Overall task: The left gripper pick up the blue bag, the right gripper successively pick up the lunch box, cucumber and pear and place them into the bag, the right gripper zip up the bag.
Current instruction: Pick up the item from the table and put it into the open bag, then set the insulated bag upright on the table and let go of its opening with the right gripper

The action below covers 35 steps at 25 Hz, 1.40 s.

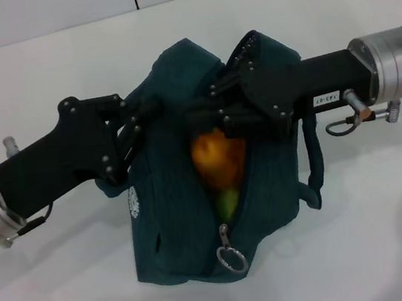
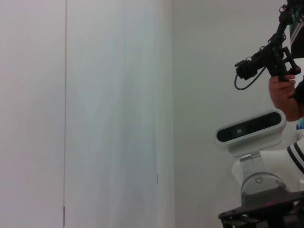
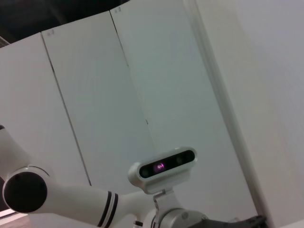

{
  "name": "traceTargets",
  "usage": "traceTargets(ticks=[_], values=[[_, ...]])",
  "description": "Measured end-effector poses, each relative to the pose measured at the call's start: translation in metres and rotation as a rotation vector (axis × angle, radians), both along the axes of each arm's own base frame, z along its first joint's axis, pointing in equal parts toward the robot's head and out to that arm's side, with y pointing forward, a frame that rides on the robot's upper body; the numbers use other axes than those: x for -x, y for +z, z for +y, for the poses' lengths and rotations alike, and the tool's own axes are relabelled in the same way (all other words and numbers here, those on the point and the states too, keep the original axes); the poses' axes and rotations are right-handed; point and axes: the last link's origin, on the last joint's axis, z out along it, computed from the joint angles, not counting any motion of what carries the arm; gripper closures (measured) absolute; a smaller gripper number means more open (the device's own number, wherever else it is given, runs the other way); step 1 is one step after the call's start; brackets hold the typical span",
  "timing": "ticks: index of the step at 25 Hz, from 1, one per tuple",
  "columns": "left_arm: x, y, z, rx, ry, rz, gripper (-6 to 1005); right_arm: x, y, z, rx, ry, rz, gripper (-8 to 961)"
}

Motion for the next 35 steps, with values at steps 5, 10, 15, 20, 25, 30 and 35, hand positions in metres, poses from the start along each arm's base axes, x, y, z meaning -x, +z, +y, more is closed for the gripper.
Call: traceTargets(ticks=[5, 10, 15, 20, 25, 30, 35], values=[[0.001, 0.0, 0.002, -0.008, 0.01, 0.003, 953, -0.001, 0.004, 0.0, -0.018, -0.007, 0.019, 788], [0.002, 0.001, 0.003, -0.018, 0.021, 0.001, 953, -0.014, 0.025, -0.003, -0.124, -0.031, 0.065, 520], [0.008, 0.003, 0.009, -0.063, 0.079, 0.001, 953, -0.031, 0.05, -0.024, -0.176, 0.016, 0.067, 464], [0.014, 0.005, 0.012, -0.099, 0.125, -0.014, 953, -0.065, 0.071, -0.058, -0.168, 0.039, -0.041, 407], [0.014, 0.004, 0.012, -0.101, 0.126, -0.014, 952, -0.09, 0.068, -0.064, -0.186, -0.064, -0.146, 402], [0.014, 0.004, 0.013, -0.099, 0.124, -0.014, 952, -0.094, 0.047, -0.054, -0.213, -0.122, -0.203, 409], [0.015, 0.001, 0.011, -0.101, 0.122, -0.01, 952, -0.084, 0.034, -0.045, -0.192, -0.093, -0.226, 413]])
